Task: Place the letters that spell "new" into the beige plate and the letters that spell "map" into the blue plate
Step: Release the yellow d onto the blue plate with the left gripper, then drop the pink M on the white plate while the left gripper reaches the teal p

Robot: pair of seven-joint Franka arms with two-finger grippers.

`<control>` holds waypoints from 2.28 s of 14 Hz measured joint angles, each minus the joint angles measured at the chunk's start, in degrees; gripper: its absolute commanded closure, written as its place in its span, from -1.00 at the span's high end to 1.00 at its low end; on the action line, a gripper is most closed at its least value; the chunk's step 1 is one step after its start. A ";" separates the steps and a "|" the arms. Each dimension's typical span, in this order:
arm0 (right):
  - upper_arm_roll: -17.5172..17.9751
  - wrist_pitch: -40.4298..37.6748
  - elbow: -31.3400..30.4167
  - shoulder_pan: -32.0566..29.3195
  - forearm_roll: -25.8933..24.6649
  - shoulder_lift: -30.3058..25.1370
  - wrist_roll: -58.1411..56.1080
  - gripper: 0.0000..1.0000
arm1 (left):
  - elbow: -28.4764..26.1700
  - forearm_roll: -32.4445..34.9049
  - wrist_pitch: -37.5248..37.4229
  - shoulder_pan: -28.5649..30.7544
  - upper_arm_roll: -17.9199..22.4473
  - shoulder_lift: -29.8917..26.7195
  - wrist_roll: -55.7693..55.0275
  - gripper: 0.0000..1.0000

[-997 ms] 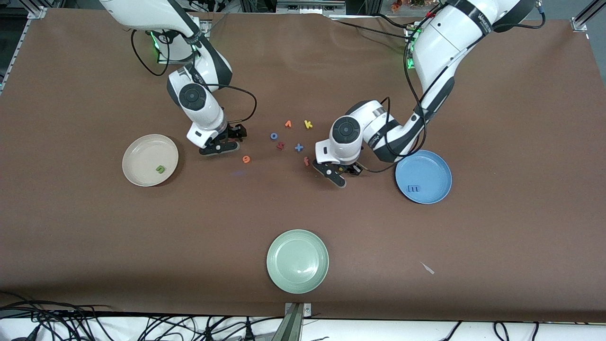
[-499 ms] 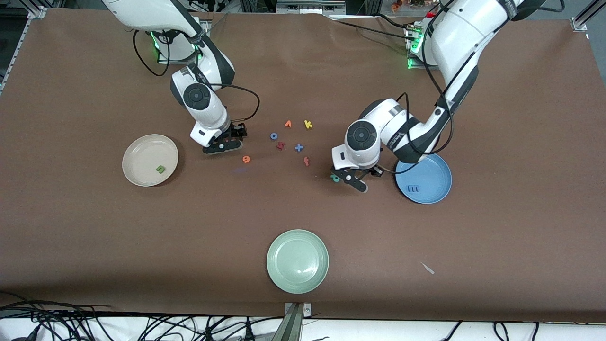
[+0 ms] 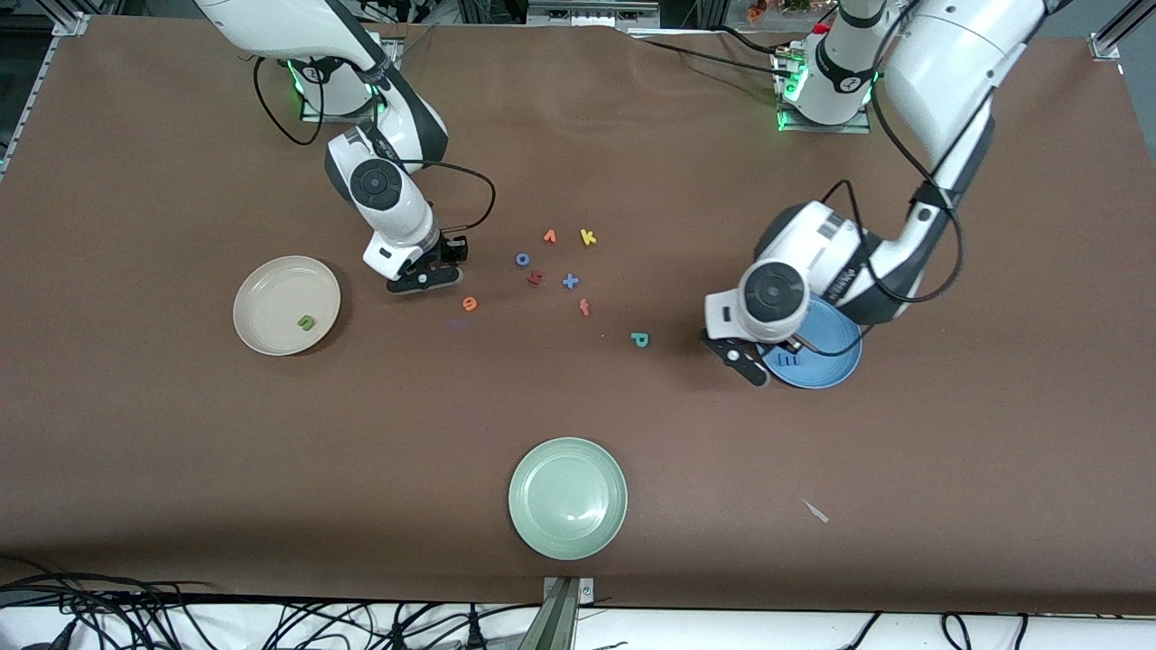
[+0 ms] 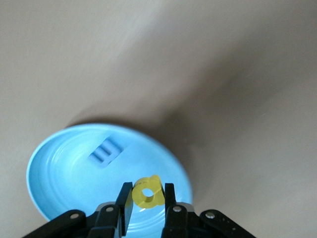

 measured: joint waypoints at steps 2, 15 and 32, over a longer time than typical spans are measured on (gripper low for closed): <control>-0.04 -0.11 0.00 0.00 0.00 -0.07 0.00 -0.29 | -1.29 0.00 0.21 1.67 -0.04 0.02 0.98 1.00; -5.40 -18.50 9.36 -0.05 -0.01 -2.95 -11.08 -0.55 | 4.79 -8.19 4.09 -1.29 -6.02 1.42 -0.37 1.00; -19.95 -16.30 9.48 -0.18 0.08 -3.21 -32.01 1.00 | 7.43 -1.98 21.03 -14.65 0.02 12.99 -14.99 0.99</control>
